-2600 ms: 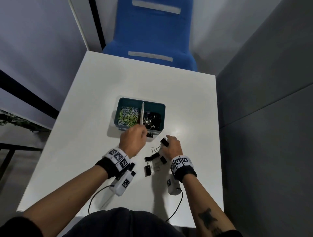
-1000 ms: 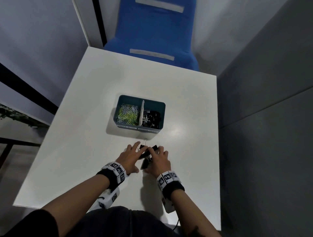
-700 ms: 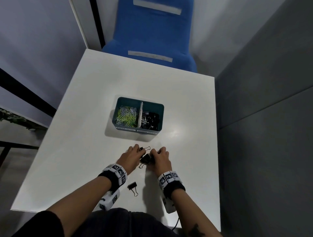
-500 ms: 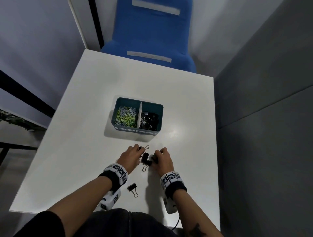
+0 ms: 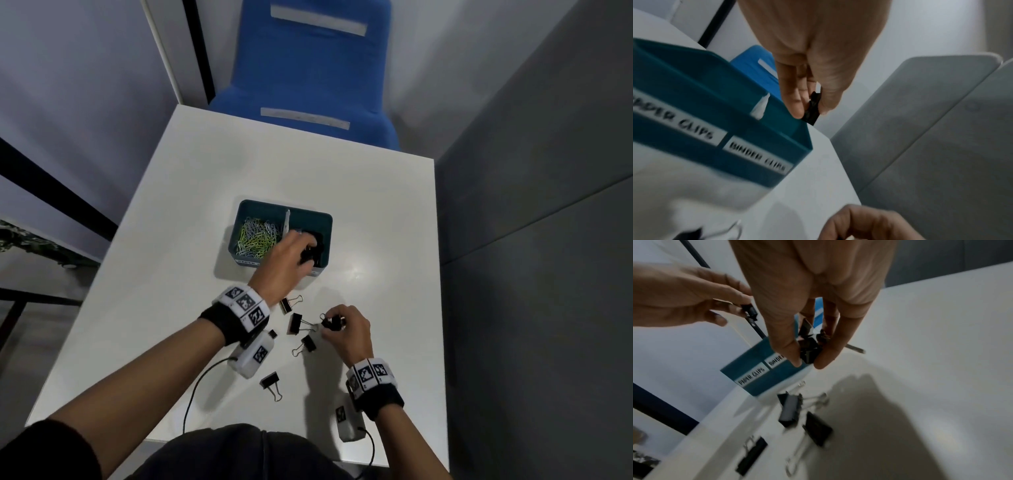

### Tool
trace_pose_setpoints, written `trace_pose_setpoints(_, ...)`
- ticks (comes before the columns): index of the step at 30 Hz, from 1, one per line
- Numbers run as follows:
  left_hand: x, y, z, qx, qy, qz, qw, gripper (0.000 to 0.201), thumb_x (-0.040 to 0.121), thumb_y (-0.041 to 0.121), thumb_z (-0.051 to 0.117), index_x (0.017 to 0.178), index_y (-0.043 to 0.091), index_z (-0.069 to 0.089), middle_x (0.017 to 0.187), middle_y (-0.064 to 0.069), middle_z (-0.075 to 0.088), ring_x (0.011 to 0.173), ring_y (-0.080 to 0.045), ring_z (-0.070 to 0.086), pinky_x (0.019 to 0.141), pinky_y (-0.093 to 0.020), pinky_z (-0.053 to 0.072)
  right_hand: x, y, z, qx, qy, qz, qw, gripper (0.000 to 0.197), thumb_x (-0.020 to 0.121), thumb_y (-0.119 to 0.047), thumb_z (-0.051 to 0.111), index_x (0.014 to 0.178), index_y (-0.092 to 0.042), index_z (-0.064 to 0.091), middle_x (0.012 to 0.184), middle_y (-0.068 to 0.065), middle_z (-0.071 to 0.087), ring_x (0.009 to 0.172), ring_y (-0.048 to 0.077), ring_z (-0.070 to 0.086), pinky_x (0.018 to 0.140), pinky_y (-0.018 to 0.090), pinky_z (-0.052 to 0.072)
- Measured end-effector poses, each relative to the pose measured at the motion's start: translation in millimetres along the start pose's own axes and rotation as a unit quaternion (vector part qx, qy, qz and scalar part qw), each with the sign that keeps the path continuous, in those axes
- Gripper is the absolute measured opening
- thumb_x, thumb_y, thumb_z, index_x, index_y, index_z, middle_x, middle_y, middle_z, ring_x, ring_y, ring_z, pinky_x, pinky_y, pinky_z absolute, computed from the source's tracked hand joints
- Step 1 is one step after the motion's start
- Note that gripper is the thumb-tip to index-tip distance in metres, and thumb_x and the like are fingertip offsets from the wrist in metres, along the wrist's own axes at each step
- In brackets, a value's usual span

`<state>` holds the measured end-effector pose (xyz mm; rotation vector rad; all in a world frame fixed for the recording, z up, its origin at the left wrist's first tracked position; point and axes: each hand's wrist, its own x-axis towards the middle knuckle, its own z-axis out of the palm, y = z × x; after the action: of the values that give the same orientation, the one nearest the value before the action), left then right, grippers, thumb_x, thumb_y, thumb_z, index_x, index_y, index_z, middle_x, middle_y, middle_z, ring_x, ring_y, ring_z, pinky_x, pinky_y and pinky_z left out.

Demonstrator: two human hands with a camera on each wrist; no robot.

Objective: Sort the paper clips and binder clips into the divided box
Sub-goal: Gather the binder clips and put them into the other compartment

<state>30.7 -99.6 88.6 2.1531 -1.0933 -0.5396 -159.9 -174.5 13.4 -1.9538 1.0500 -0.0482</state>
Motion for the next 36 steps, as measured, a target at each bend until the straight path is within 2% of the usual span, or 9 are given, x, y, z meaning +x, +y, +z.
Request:
trace_pose_setpoints(4,17,7,-20,0.019,0.039,-0.011,0.999,0.050,0.086,0.028,0.069,0.131,0.023,0.048,0.118,0.002,0.054,0.085,-0.011,0.058,0.074,-0.029,0.053,10,-43,-23,0.020,-0.001,-0.035,0.999,0.027,0.064,-0.008,0.079,0.082,-0.024,0.065,0.088,-0.002,0.060,0.079,0.010,0.060,0.068,0.013,0.046)
trace_pose_setpoints(7,-2,-3,-18,0.056,0.050,-0.005,0.997,0.033,0.089,0.027,0.065,0.120,0.023,0.055,0.107,0.006,0.058,0.078,-0.008,0.058,0.065,-0.022,0.048,29,-84,-37,0.032,0.027,-0.089,0.995,0.028,0.067,-0.005,0.077,0.085,-0.023,0.065,0.090,-0.003,0.060,0.080,0.007,0.058,0.068,0.008,0.043)
trace_pose_setpoints(9,-23,-15,-11,0.069,0.038,-0.010,0.997,0.017,0.091,0.023,0.062,0.107,0.022,0.061,0.097,0.009,0.062,0.074,-0.007,0.057,0.057,-0.015,0.037,48,-110,-41,0.026,0.042,-0.119,0.992,0.029,0.068,-0.006,0.076,0.089,-0.022,0.066,0.094,-0.002,0.061,0.085,0.010,0.059,0.072,0.010,0.041)
trace_pose_setpoints(12,-56,-43,2,0.088,0.019,-0.047,0.995,0.013,0.091,0.023,0.057,0.103,0.023,0.062,0.097,0.007,0.064,0.084,-0.015,0.061,0.060,-0.024,0.038,72,-138,-42,-0.033,0.017,-0.141,0.989,0.041,0.073,-0.017,0.078,0.111,-0.021,0.064,0.111,0.002,0.060,0.103,0.017,0.056,0.084,0.021,0.043)
trace_pose_setpoints(18,-116,-80,29,0.195,-0.200,-0.125,0.952,0.096,0.075,0.071,0.058,0.149,0.027,0.016,0.145,-0.001,0.031,0.126,-0.023,0.034,0.082,-0.038,0.045,51,-125,-30,-0.155,0.009,-0.187,0.970,0.053,0.081,-0.038,0.068,0.129,-0.026,0.048,0.126,0.002,0.047,0.112,0.018,0.043,0.079,0.035,0.049)
trace_pose_setpoints(24,-147,-85,57,0.244,-0.262,-0.058,0.932,0.128,0.061,0.079,0.062,0.150,0.028,-0.013,0.160,-0.006,-0.005,0.139,-0.029,0.019,0.096,-0.042,0.042,11,-54,-1,-0.357,-0.193,-0.200,0.892,0.085,0.074,-0.027,0.076,0.144,-0.031,0.028,0.146,0.005,0.029,0.126,0.028,0.037,0.078,0.038,0.050)
trace_pose_setpoints(27,-151,-90,70,0.261,-0.267,-0.009,0.928,0.123,0.065,0.071,0.066,0.150,0.030,-0.013,0.159,-0.010,-0.004,0.135,-0.031,0.023,0.087,-0.041,0.047,12,-32,14,-0.418,-0.247,-0.171,0.857,0.121,0.062,-0.029,0.087,0.149,-0.034,0.004,0.157,0.010,0.001,0.130,0.035,0.029,0.081,0.047,0.055)
trace_pose_setpoints(31,-145,-89,77,0.295,-0.252,0.043,0.921,0.090,0.076,0.056,0.067,0.146,0.030,0.017,0.154,-0.013,0.019,0.123,-0.035,0.040,0.067,-0.038,0.053,26,-32,30,-0.457,-0.257,-0.201,0.827,0.135,0.055,-0.032,0.091,0.147,-0.038,-0.007,0.157,0.009,-0.023,0.127,0.038,0.031,0.081,0.049,0.055)
trace_pose_setpoints(36,-137,-87,77,0.298,-0.252,0.079,0.917,0.055,0.077,0.037,0.074,0.122,0.029,0.043,0.138,-0.009,0.037,0.089,-0.027,0.054,0.044,-0.029,0.040,37,-41,43,-0.479,-0.295,-0.243,0.790,0.114,0.057,-0.028,0.088,0.144,-0.035,0.016,0.154,0.008,0.005,0.124,0.038,0.029,0.073,0.045,0.056)
